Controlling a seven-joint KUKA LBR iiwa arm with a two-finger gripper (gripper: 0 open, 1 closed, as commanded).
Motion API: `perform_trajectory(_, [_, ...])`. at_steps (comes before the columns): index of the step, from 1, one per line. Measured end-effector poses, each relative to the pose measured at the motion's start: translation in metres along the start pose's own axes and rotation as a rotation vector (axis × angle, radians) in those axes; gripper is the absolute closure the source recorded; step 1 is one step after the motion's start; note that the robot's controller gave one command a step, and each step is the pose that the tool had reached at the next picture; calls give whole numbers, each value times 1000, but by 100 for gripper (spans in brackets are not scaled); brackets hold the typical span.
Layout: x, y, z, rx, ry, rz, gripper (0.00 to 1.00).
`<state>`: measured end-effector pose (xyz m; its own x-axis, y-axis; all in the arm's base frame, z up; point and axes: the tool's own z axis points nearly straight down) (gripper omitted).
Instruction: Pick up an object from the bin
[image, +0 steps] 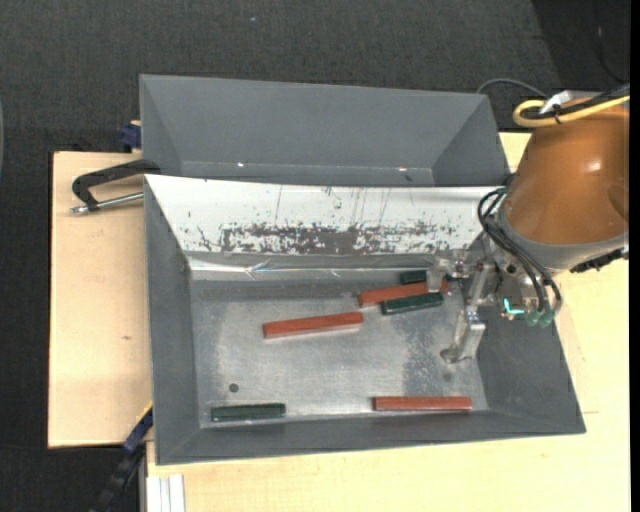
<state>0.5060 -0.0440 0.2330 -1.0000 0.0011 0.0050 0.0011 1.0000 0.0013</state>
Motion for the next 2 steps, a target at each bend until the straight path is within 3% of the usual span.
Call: perform_trajectory(2, [-1,1,-2,1,-7,0,0])
